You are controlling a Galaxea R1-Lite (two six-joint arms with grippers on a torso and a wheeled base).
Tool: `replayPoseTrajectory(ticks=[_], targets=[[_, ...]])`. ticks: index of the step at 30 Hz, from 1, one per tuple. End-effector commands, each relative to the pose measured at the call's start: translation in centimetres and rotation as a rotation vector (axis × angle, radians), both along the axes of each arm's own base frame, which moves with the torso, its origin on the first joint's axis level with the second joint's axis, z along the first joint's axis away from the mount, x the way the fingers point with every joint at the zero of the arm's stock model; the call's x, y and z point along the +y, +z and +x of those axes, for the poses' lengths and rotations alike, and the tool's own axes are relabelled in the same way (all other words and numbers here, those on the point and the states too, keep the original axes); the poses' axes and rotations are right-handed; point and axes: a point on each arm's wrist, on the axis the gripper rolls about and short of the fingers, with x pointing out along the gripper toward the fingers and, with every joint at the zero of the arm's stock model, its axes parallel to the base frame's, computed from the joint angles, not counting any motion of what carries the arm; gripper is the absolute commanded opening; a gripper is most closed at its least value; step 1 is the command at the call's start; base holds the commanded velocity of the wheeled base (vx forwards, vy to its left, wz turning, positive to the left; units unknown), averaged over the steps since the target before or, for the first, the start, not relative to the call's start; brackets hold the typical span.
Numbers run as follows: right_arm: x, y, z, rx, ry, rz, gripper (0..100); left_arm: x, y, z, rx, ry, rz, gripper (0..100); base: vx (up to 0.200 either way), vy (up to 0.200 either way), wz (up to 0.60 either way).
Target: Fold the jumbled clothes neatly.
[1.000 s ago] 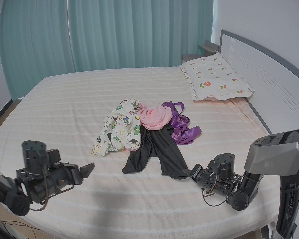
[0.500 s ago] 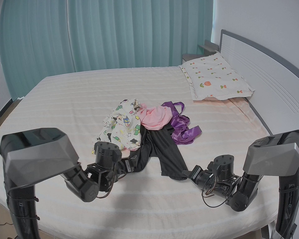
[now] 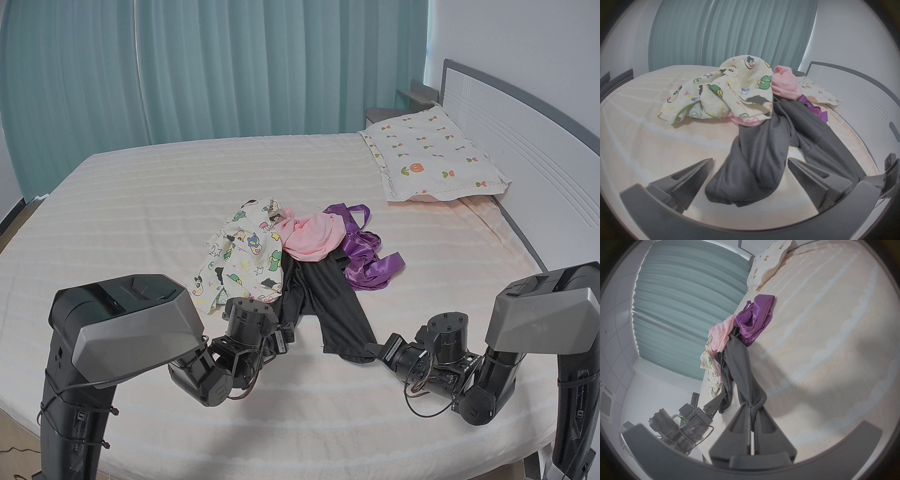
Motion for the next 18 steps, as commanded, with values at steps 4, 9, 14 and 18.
replayPoseTrajectory(ticks=[4, 9, 14, 18], targets=[[0.1, -0.1, 0.0, 0.002, 0.003, -0.002, 0, -0.7, 0.1, -0.1, -0.004, -0.013, -0.004, 100, 0.000, 0.000, 0.00], [0.1, -0.3, 0.0, 0.004, 0.003, -0.003, 0, -0.6, -0.5, -0.3, 0.027, -0.014, 0.014, 0, 0.000, 0.000, 0.00], [0.1, -0.3, 0.1, 0.005, 0.004, -0.001, 0, -0.2, -1.1, -0.4, 0.049, 0.001, 0.015, 0, 0.000, 0.000, 0.00], [0.2, 0.7, 0.0, -0.025, 0.001, 0.017, 0, -0.2, 0.0, -0.8, 0.048, 0.050, -0.078, 0, 0.000, 0.000, 0.00]])
